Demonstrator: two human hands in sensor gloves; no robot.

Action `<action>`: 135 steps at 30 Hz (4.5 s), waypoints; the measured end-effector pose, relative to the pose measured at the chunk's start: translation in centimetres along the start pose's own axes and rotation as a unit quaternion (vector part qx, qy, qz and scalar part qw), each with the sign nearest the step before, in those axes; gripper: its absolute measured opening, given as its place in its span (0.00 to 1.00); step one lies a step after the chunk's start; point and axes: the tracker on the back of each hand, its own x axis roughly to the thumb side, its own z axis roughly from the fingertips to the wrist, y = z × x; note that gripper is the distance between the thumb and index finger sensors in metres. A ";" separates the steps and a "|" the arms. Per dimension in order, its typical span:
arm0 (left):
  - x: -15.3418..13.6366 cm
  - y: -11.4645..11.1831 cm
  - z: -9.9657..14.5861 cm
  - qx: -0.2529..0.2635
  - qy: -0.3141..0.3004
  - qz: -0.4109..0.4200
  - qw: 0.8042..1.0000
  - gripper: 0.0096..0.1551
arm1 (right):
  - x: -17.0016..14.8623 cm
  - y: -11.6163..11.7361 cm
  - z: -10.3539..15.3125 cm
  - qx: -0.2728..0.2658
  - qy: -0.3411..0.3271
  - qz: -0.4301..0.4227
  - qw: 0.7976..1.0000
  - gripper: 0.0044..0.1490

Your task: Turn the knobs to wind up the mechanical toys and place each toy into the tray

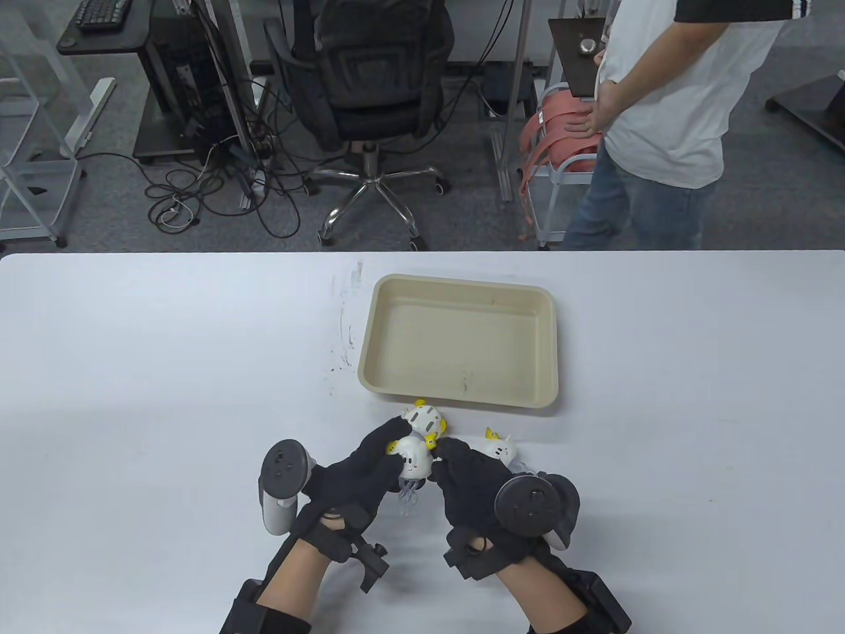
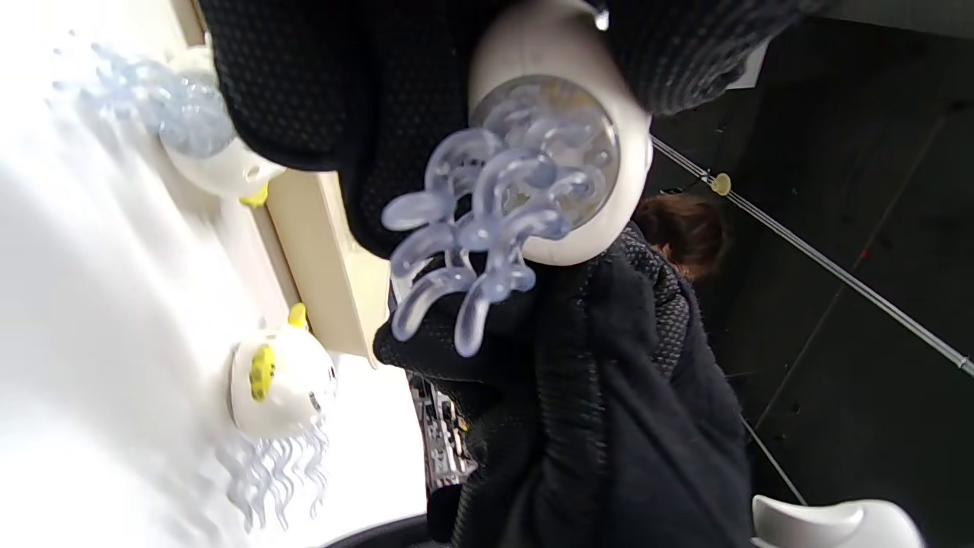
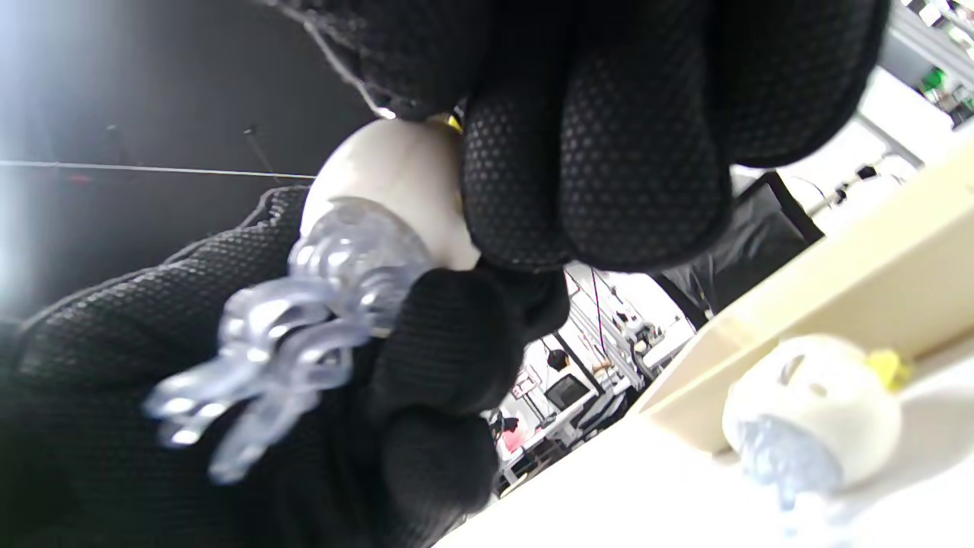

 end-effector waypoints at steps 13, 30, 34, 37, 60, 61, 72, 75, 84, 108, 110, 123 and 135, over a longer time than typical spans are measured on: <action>1.1 -0.6 -0.1 -0.018 -0.044 -0.076 0.996 0.38 | -2.6 -0.5 -0.1 0.001 0.134 -0.146 0.980 0.27; 0.8 -0.4 0.1 0.013 -0.021 -0.079 0.997 0.37 | -1.1 -0.2 -0.1 -0.014 0.075 -0.061 0.995 0.29; 0.6 -0.1 0.1 0.030 -0.010 -0.061 0.998 0.38 | -0.4 0.2 -0.2 0.013 0.052 -0.043 0.998 0.32; 0.4 -0.1 0.2 0.031 -0.005 -0.033 0.999 0.38 | -0.2 0.5 -0.2 0.024 0.040 -0.041 0.998 0.33; -0.1 -0.6 -0.2 -0.008 0.010 0.018 1.000 0.40 | 0.6 -0.4 -0.1 -0.016 -0.011 0.039 0.999 0.28; -0.1 -0.7 -0.2 -0.011 0.008 0.014 1.000 0.40 | 0.4 -0.4 -0.1 -0.015 -0.004 0.028 0.999 0.28; 1.2 -0.8 -0.2 -0.026 -0.031 -0.049 0.998 0.39 | -2.7 -0.6 -0.2 0.011 0.160 -0.181 0.970 0.27; 1.4 -0.8 -0.1 -0.026 -0.041 -0.057 0.997 0.39 | -3.2 -0.4 -0.1 0.019 0.189 -0.219 0.957 0.27; 2.1 -0.8 0.2 0.005 -0.068 -0.108 0.992 0.38 | -3.4 -0.3 0.0 0.014 0.207 -0.248 0.946 0.28; 1.2 -1.4 0.0 0.014 -0.034 -0.108 0.993 0.39 | -2.4 0.8 -0.2 0.043 0.170 -0.227 0.958 0.50; 1.3 -1.5 0.0 0.011 -0.038 -0.115 0.993 0.39 | -2.3 0.6 -0.2 0.033 0.161 -0.219 0.962 0.49; 1.8 -1.3 0.2 0.025 -0.050 -0.155 0.986 0.43 | -1.1 -2.0 -1.1 -0.027 0.120 -0.152 0.981 0.49; 1.7 0.1 0.5 0.068 -0.036 -0.277 0.958 0.49 | -1.4 -7.7 -3.3 -0.098 0.139 -0.109 0.979 0.49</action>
